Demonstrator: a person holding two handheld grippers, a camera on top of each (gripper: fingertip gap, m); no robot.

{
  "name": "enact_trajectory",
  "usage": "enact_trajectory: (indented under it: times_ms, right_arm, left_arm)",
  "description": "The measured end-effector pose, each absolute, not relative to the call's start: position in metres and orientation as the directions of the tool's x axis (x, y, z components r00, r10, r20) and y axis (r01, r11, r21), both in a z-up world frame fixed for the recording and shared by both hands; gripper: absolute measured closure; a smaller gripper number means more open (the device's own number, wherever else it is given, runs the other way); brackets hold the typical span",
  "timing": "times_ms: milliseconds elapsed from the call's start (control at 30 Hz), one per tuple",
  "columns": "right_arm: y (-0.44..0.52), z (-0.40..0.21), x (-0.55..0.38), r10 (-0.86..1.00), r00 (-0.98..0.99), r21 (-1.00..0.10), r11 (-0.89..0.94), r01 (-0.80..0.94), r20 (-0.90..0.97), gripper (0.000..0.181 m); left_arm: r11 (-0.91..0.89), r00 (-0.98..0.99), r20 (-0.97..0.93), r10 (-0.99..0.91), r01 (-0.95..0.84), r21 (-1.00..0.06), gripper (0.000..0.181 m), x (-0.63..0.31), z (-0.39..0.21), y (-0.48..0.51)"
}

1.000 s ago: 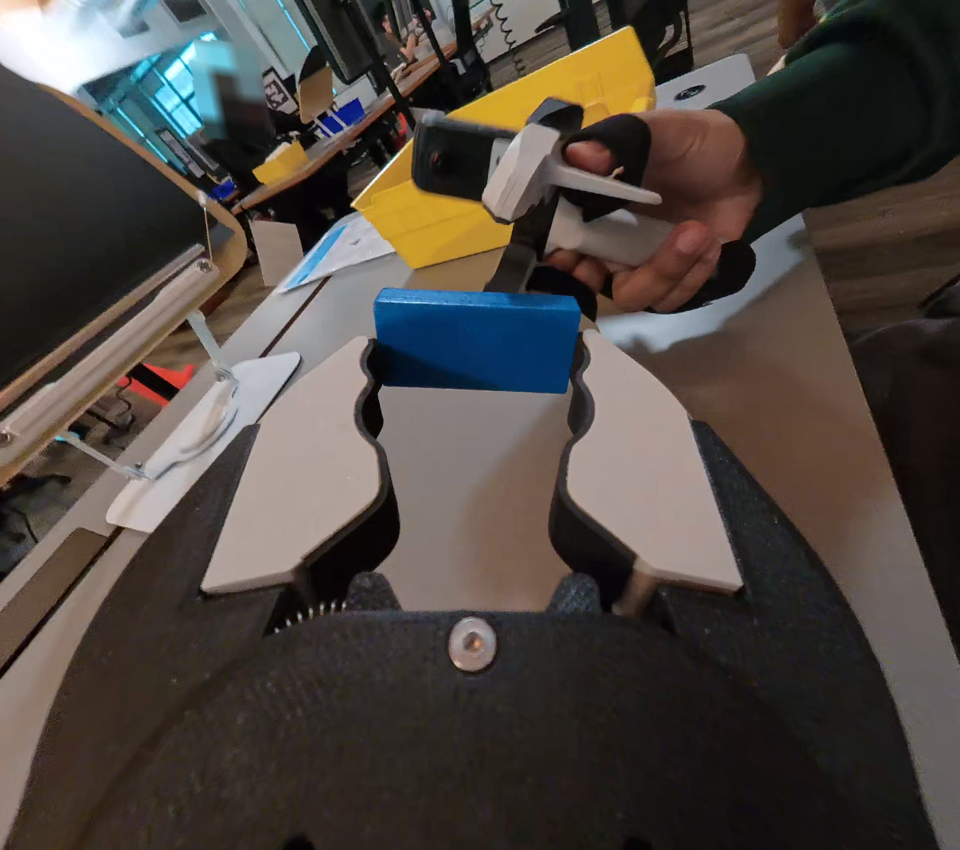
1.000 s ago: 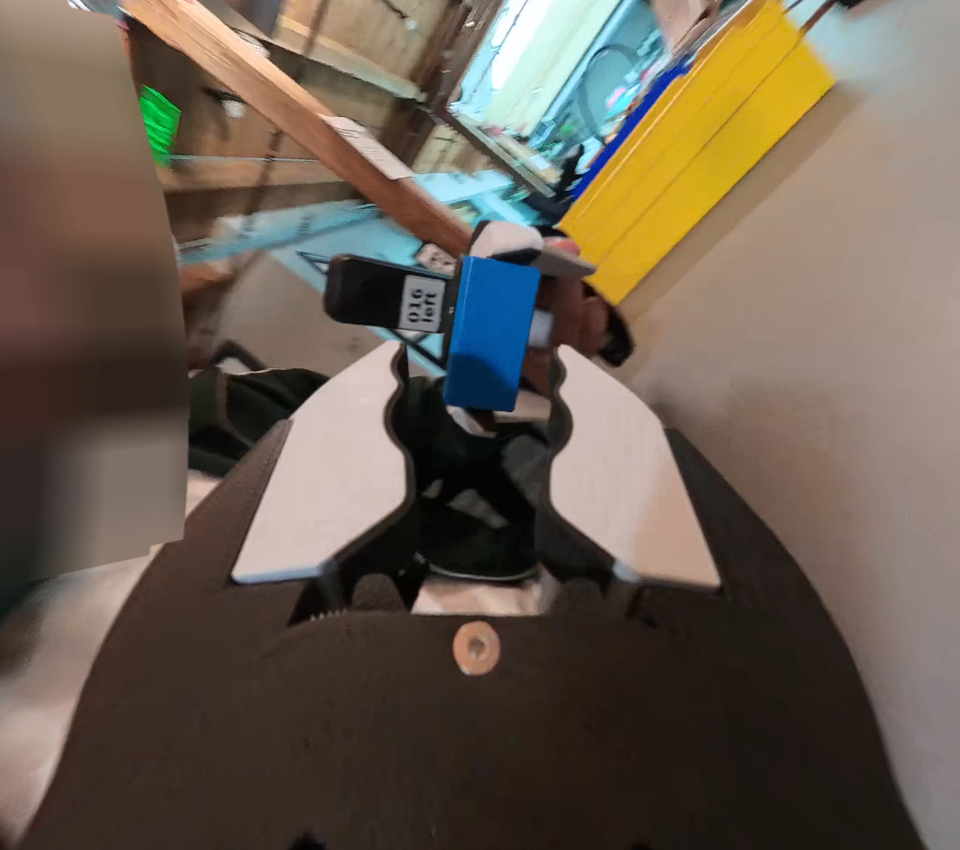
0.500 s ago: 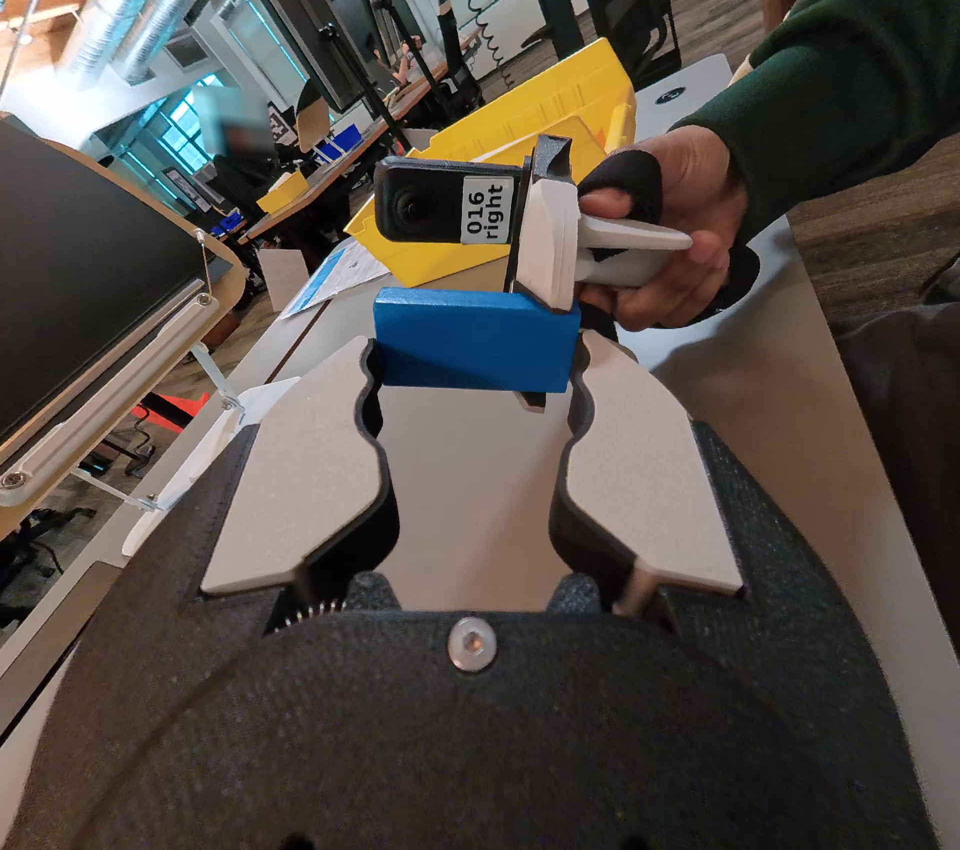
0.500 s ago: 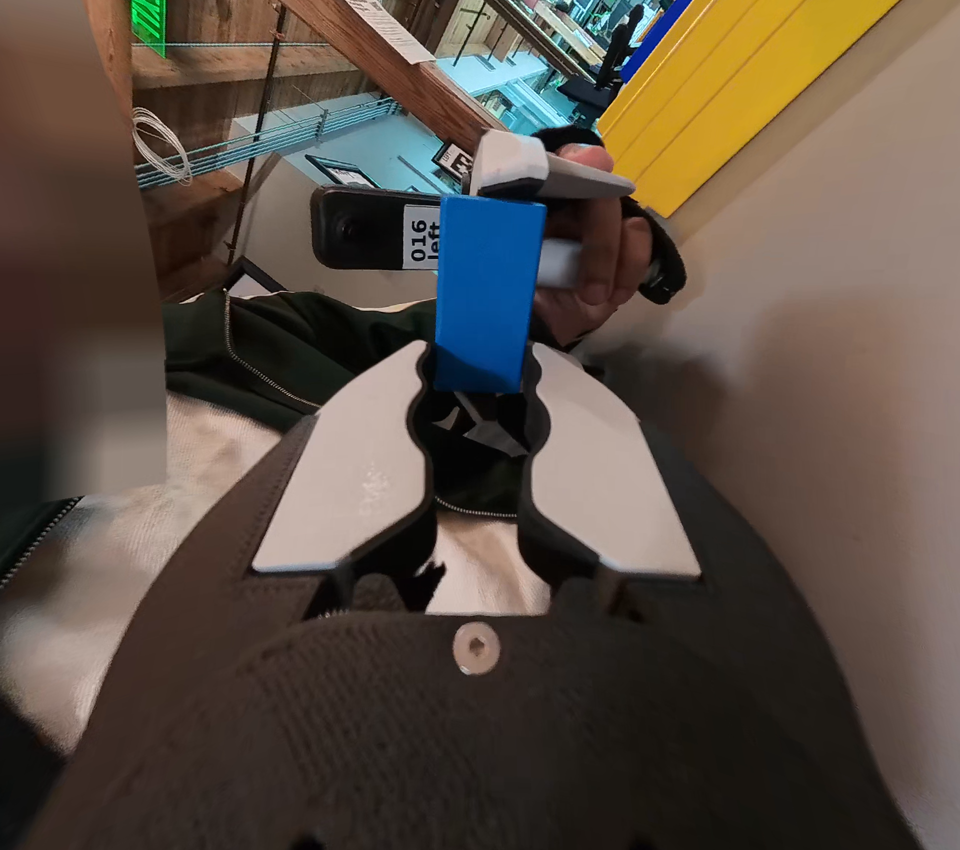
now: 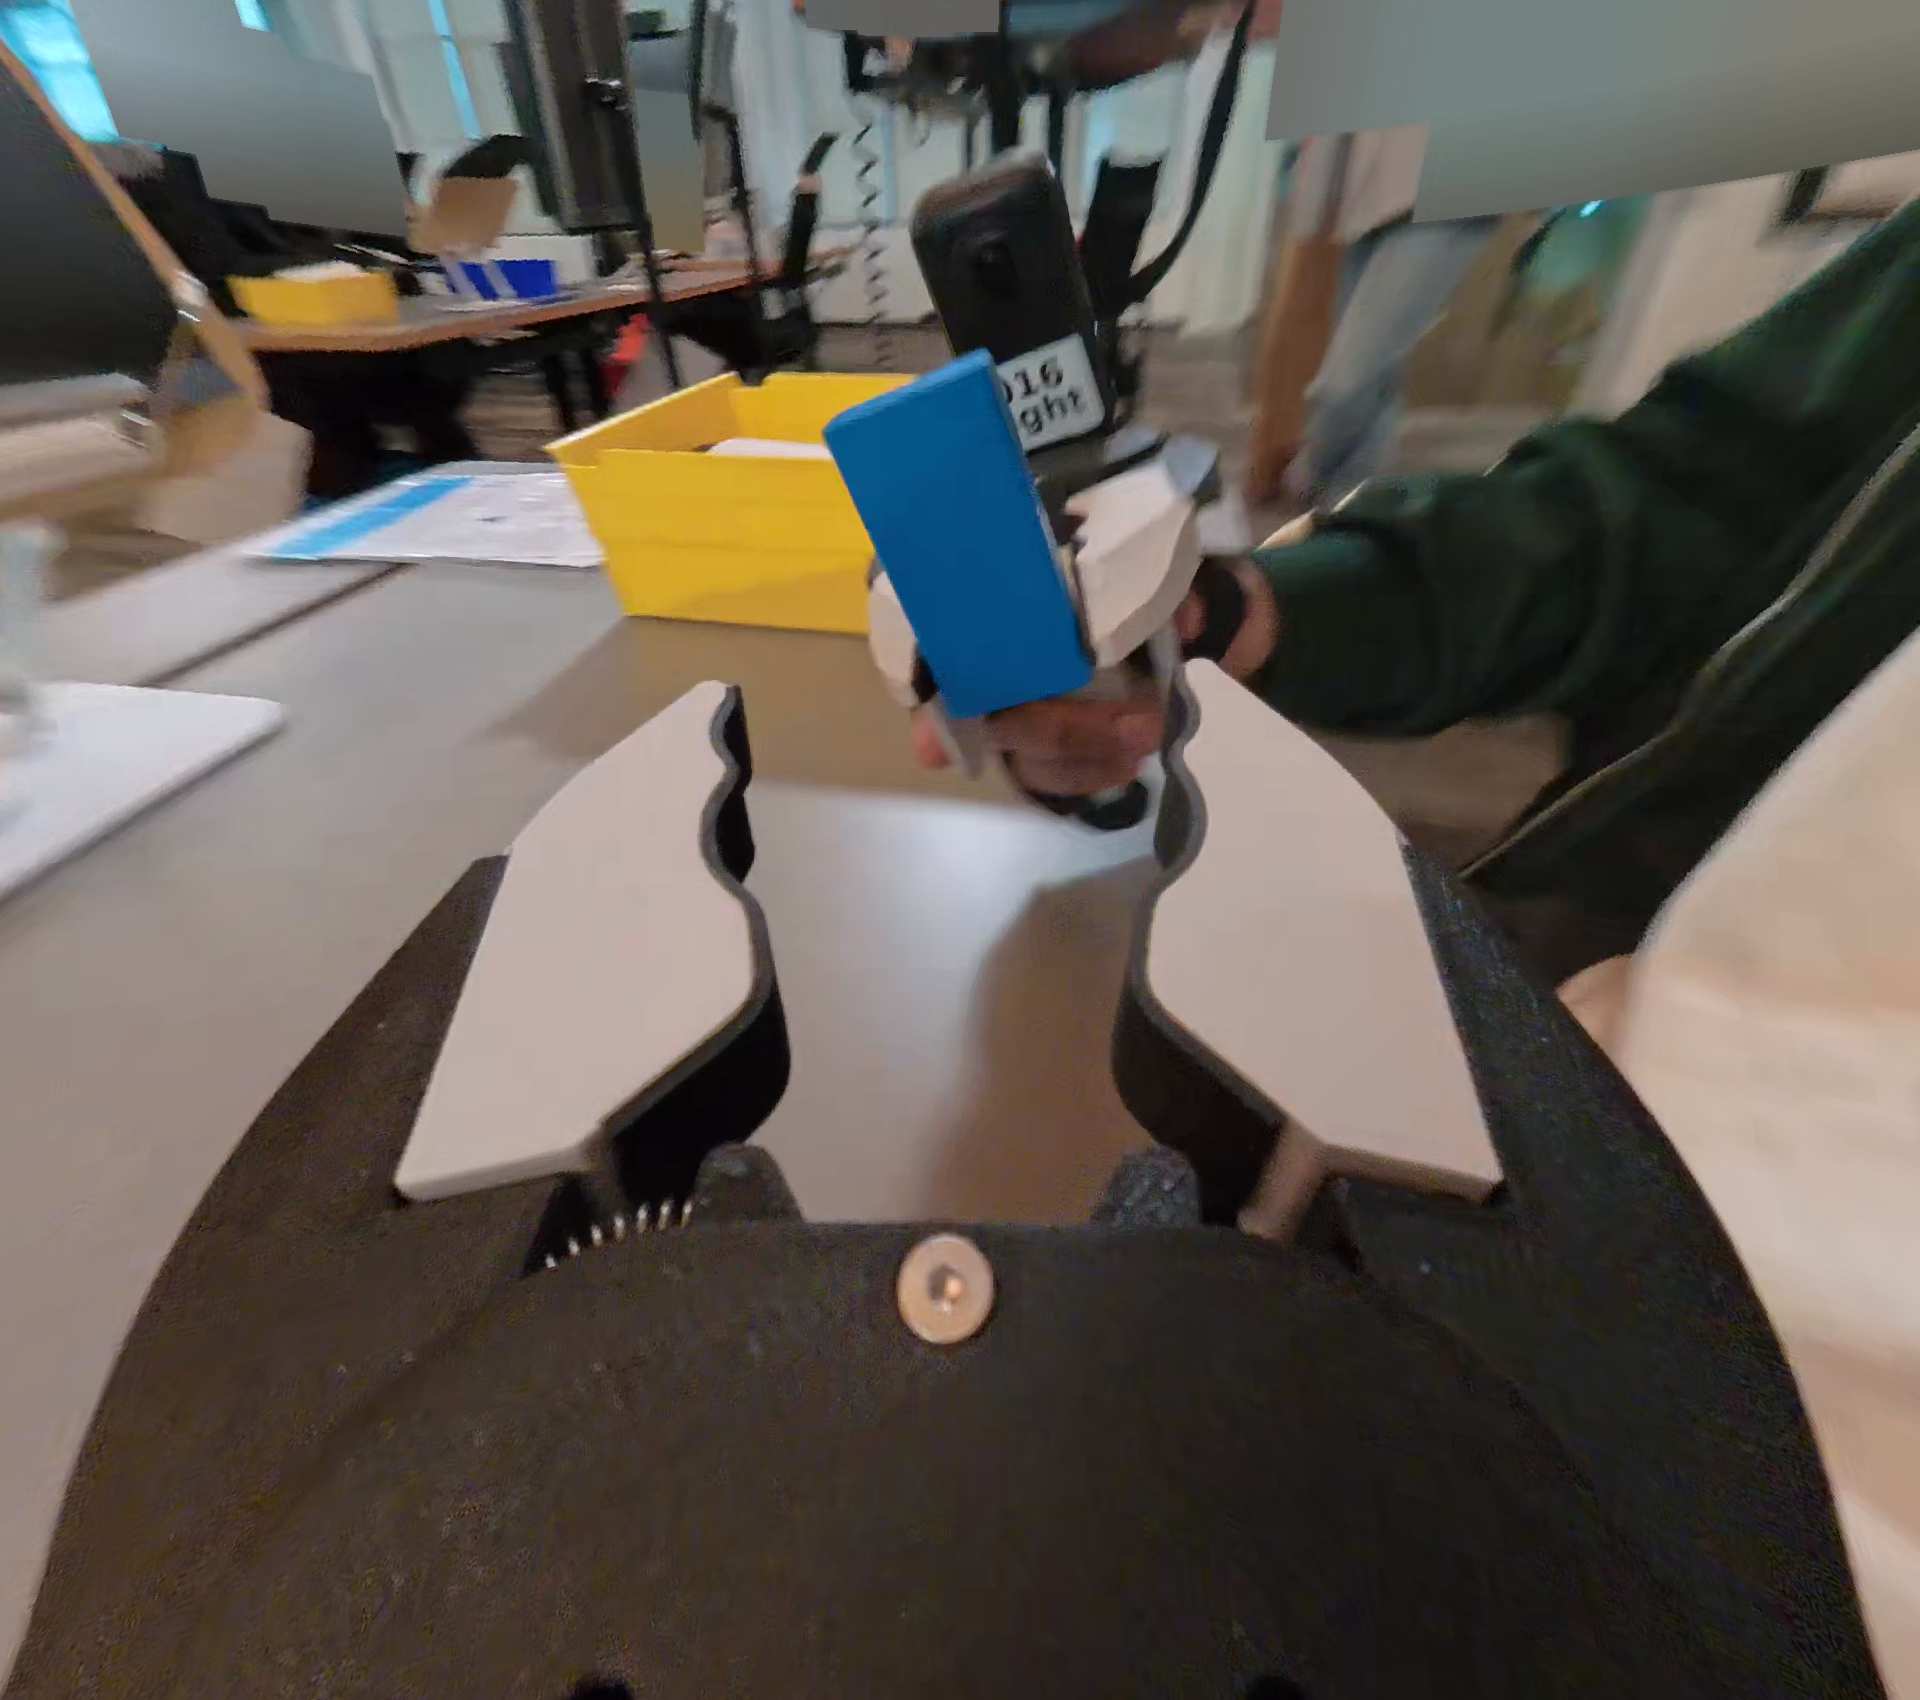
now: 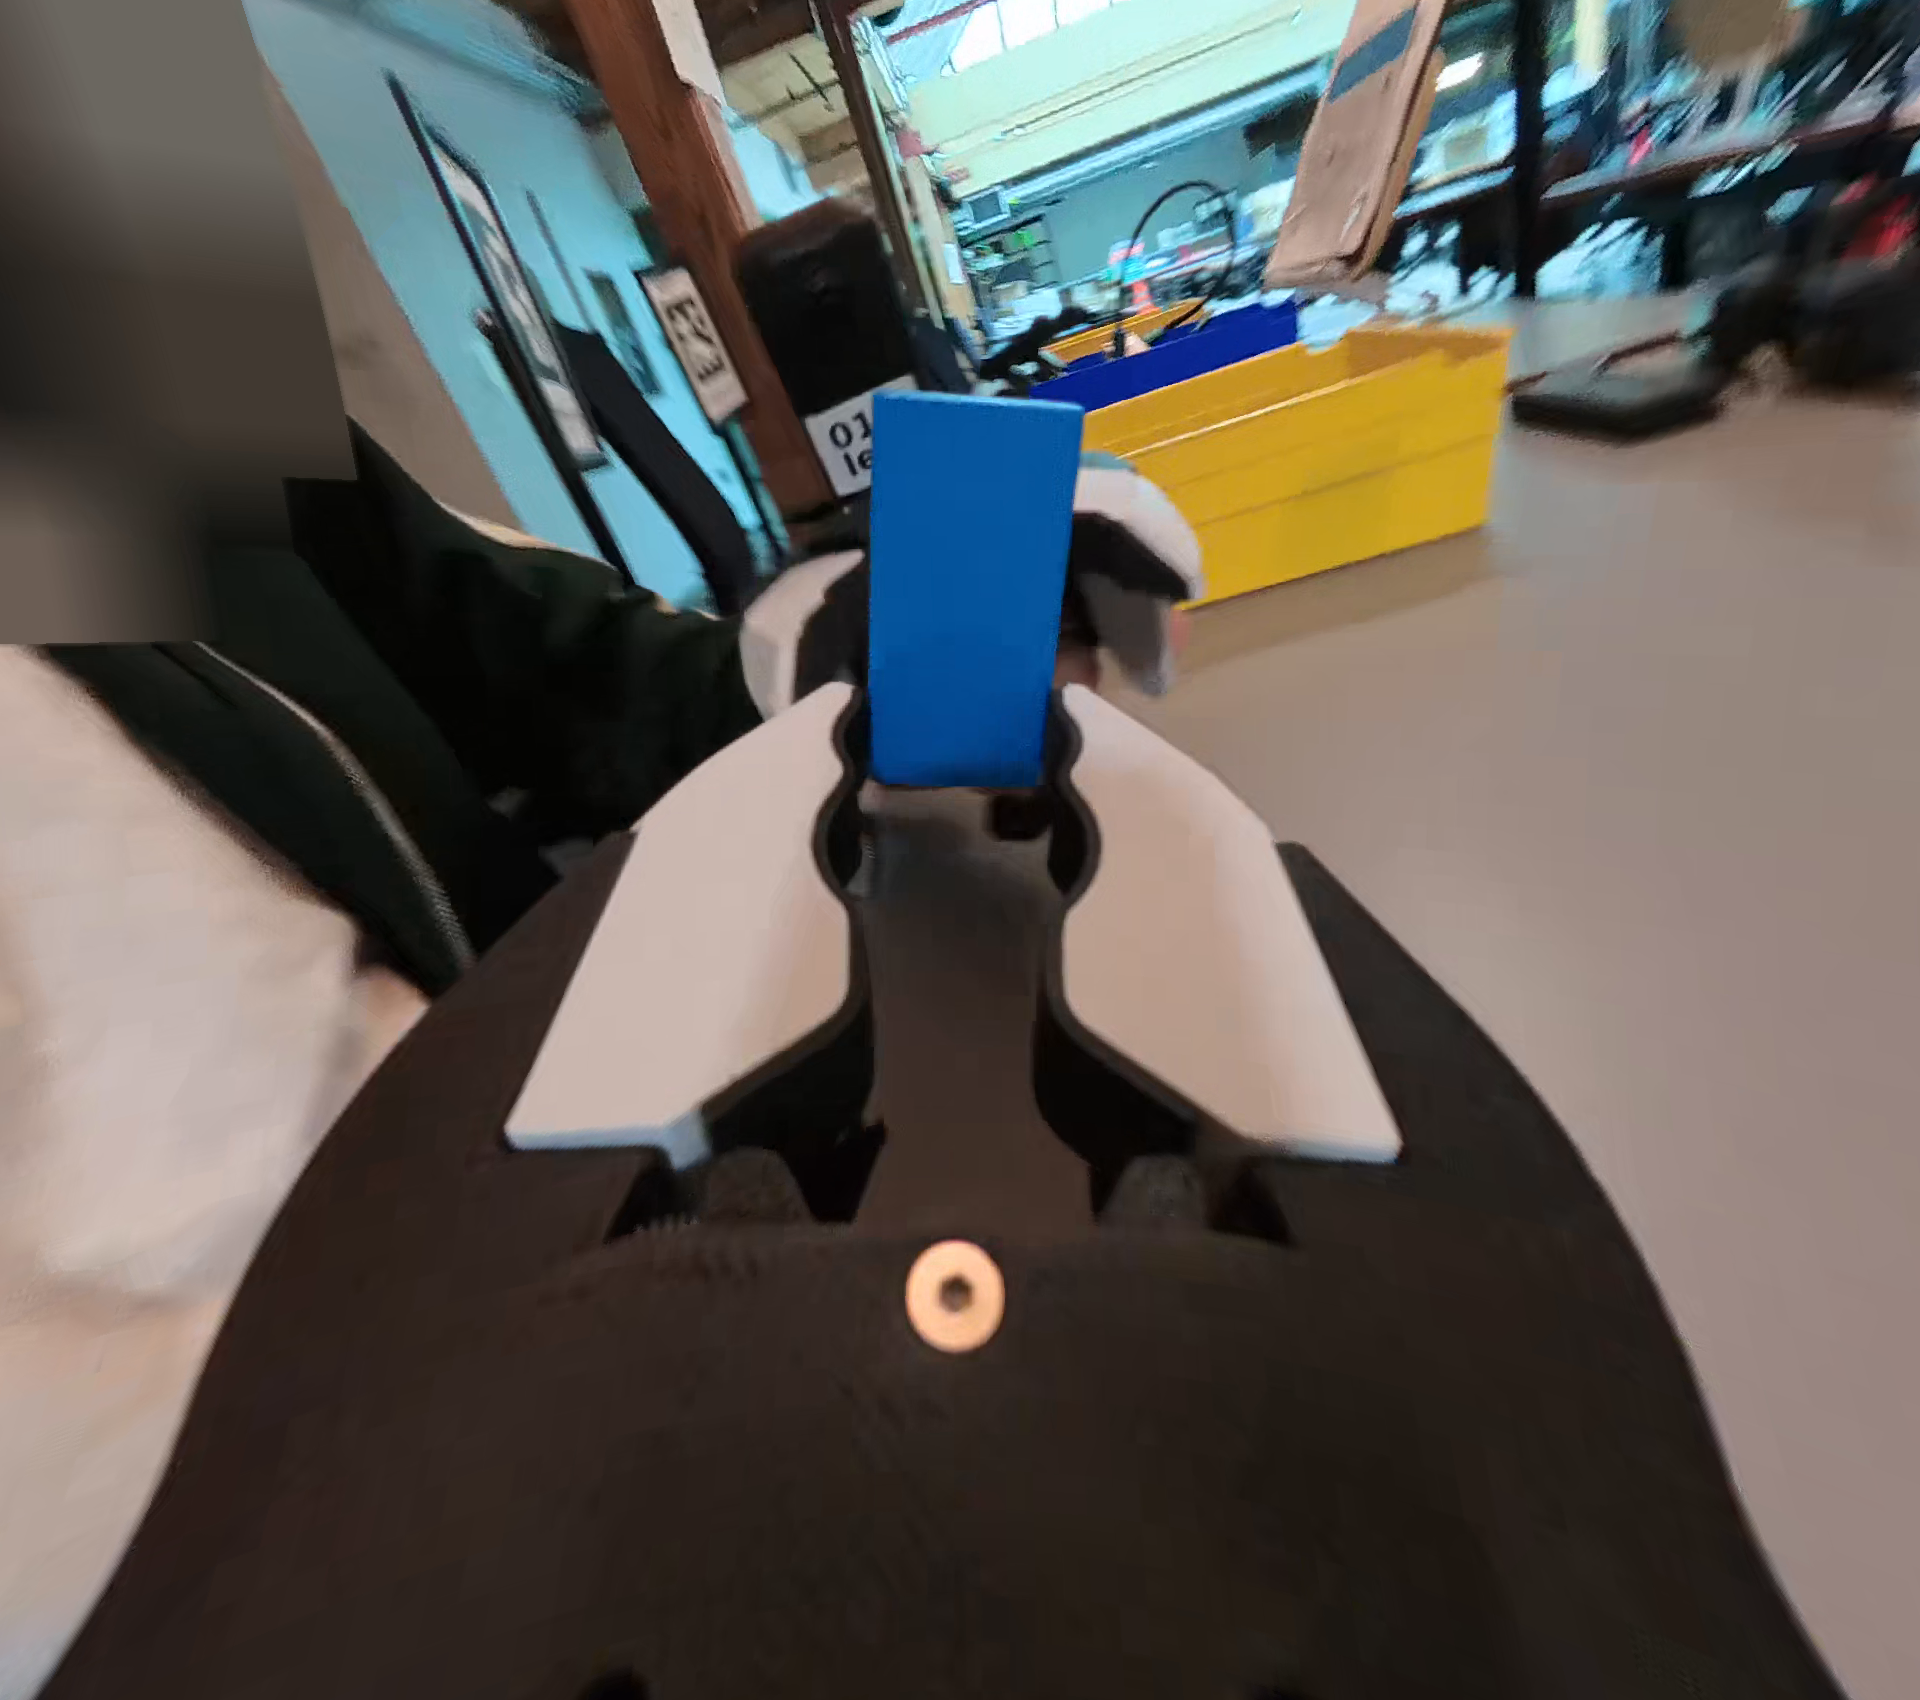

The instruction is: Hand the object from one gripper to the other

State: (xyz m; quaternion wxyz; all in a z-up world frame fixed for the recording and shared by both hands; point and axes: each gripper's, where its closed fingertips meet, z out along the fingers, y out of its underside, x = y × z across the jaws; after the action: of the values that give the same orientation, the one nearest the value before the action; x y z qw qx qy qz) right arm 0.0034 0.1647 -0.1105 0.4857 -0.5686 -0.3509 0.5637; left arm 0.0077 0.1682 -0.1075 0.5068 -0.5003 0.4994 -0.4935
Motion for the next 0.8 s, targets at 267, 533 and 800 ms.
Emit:
enact_trajectory:
  times_ms: [267,533,800]
  right_arm:
    - [0.161,-0.116,-0.006,0.972,0.224,-0.997,-0.053,-0.058,-0.065,0.148]
    - [0.158,-0.118,-0.012,0.973,0.219,-0.997,-0.059,-0.043,-0.068,0.148]
    - [0.154,-0.116,-0.017,0.975,0.211,-0.996,-0.064,-0.057,-0.075,0.149]
  left_arm:
    - [-0.298,-0.097,0.284,-0.954,0.176,-0.938,0.117,-0.001,-0.079,0.169]
    - [-0.215,-0.100,0.205,-0.974,0.106,-0.971,0.132,0.008,-0.085,0.156]
    - [-0.148,-0.069,0.142,-0.987,0.083,-0.986,0.149,0.010,-0.087,0.153]
